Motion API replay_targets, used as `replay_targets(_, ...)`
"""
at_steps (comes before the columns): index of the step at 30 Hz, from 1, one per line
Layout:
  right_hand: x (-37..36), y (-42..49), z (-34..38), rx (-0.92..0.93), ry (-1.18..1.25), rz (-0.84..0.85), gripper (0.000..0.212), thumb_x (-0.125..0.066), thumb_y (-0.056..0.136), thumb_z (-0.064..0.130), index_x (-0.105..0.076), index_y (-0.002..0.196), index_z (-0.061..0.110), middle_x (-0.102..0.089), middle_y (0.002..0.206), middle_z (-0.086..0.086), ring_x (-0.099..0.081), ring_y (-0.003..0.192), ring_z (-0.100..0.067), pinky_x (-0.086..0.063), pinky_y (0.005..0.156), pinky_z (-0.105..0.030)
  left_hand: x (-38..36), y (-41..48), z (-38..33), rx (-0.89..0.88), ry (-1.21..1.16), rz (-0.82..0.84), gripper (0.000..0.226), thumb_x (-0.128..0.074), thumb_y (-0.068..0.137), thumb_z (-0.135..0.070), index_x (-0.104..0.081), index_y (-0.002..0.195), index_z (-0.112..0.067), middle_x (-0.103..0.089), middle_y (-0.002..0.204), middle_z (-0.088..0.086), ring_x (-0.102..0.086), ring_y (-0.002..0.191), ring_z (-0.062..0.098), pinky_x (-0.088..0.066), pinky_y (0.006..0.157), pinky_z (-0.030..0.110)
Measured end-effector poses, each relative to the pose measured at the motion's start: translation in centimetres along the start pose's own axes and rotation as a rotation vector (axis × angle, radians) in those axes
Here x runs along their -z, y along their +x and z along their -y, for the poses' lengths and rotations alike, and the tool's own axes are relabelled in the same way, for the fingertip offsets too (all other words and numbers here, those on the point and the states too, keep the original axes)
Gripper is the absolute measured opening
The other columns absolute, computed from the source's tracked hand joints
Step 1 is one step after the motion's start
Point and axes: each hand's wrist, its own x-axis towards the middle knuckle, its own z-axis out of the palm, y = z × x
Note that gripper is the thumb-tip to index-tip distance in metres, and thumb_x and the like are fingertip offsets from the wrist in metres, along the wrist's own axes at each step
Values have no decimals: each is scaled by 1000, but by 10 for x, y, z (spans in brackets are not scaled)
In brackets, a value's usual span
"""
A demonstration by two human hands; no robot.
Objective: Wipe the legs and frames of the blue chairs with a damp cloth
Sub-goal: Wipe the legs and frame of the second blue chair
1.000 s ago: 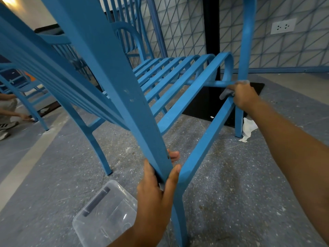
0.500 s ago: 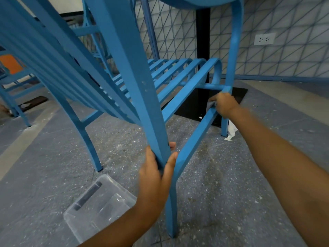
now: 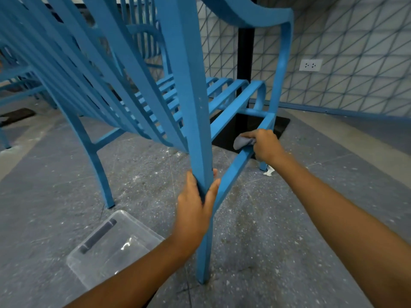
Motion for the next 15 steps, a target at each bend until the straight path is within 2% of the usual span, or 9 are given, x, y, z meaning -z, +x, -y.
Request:
replay_targets(4, -8, -22, 14, 121, -29, 41, 49, -43, 83, -14, -60, 121, 12, -58, 124, -16, -54, 115, -31, -43, 100, -34, 0, 1, 2, 4, 12, 0, 29, -54, 88, -31, -49, 111, -13, -56, 95, -26, -56, 84, -20, -47, 67, 1)
replay_targets(8, -16, -56, 32, 221, -35, 67, 37, -44, 83, -12, -66, 108, 3, -61, 117, -18, -56, 110, -32, -43, 98, -39, -1, 1, 2, 7, 13, 0, 30, -55, 89, -28, -50, 112, -9, -60, 98, -15, -56, 85, -19, -47, 67, 2)
replay_targets(10, -15, -66, 40, 213, -37, 54, 36, -44, 84, -10, -64, 112, 2, -60, 122, -18, -54, 114, -32, -43, 99, -40, 0, 1, 1, 11, 15, 7, 32, -55, 89, -29, -49, 113, -9, -63, 98, -7, -61, 83, -6, -51, 67, 11)
replay_targets(13, -15, -78, 51, 210, -33, 83, 39, -45, 85, -8, -61, 118, 4, -58, 126, -17, -53, 117, -31, -42, 102, -40, 1, 1, 3, 14, 37, 2, 34, -55, 89, -31, -49, 112, -7, -65, 97, 10, -64, 81, 21, -53, 67, 35)
replay_targets(15, -15, -87, 58, 213, -41, 115, 37, -47, 86, -6, -62, 118, 6, -60, 122, -16, -55, 113, -31, -44, 99, -40, 1, 1, 3, 4, 40, 3, 35, -56, 89, -30, -49, 114, -6, -65, 98, 11, -64, 81, 23, -52, 66, 34)
